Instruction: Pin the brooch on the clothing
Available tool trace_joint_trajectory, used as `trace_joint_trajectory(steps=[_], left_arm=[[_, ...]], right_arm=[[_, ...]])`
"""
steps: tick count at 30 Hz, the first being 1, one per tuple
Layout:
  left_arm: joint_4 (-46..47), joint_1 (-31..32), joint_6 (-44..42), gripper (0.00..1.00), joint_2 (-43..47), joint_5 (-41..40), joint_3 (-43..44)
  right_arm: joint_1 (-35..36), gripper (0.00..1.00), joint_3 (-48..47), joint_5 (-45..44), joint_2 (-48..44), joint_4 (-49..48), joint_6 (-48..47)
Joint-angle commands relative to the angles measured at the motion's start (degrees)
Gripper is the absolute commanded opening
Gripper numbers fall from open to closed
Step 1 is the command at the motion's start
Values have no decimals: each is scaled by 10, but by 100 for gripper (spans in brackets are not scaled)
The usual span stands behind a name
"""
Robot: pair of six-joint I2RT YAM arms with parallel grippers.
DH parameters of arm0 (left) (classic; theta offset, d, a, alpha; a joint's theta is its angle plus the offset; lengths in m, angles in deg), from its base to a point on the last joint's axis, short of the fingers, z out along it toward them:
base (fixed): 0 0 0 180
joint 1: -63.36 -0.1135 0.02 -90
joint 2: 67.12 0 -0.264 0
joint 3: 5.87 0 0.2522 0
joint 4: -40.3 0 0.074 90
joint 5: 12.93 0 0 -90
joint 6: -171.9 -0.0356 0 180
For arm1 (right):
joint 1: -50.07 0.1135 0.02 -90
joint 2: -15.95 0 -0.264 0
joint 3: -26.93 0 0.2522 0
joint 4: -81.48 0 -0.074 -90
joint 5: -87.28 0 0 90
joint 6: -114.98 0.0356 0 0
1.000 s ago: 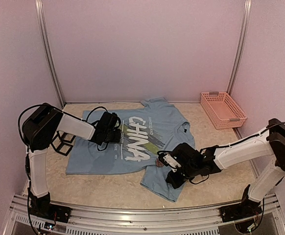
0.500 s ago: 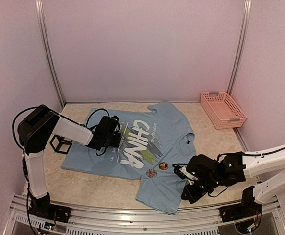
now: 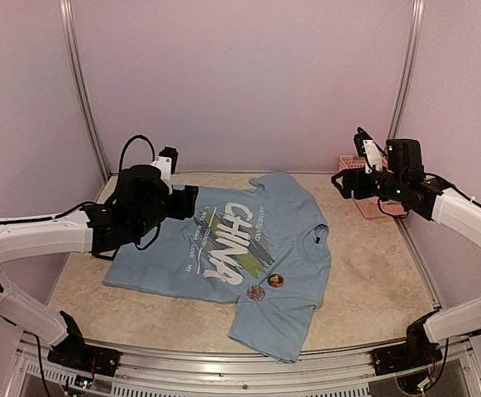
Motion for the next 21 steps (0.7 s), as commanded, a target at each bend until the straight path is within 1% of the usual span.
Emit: trace_joint_trajectory(steps=[1,2,3,5,7,10,14,17,21], left_arm=[[23,-25,14,86,140,-85,-99],[30,-37,22,93,165,-105,-126],[36,-54,32,98,208,-120,-157],[40,-108,73,99,262,-149,-221],[33,-153,123,99,314,-174,-278],[53,-195,145,99,377,-195,-349],[91,-214,128,99,414,-226,-405],[96,-223,112,99,415,-228,-414],[104,-227,103,99,404,-225,-411]], right_arm=[[-124,84,-9,44,2,-80,-40],[-144,85,5,35,-6,-95,-33],[-155,85,23,6,-18,-110,-28],[-156,86,80,-48,-46,-161,-16],[-157,98,155,-68,-76,-219,1],[-156,100,255,-98,-113,-296,26],[-156,100,343,-147,-129,-350,45],[-156,99,361,-156,-127,-365,52],[-157,99,362,-165,-120,-363,62]])
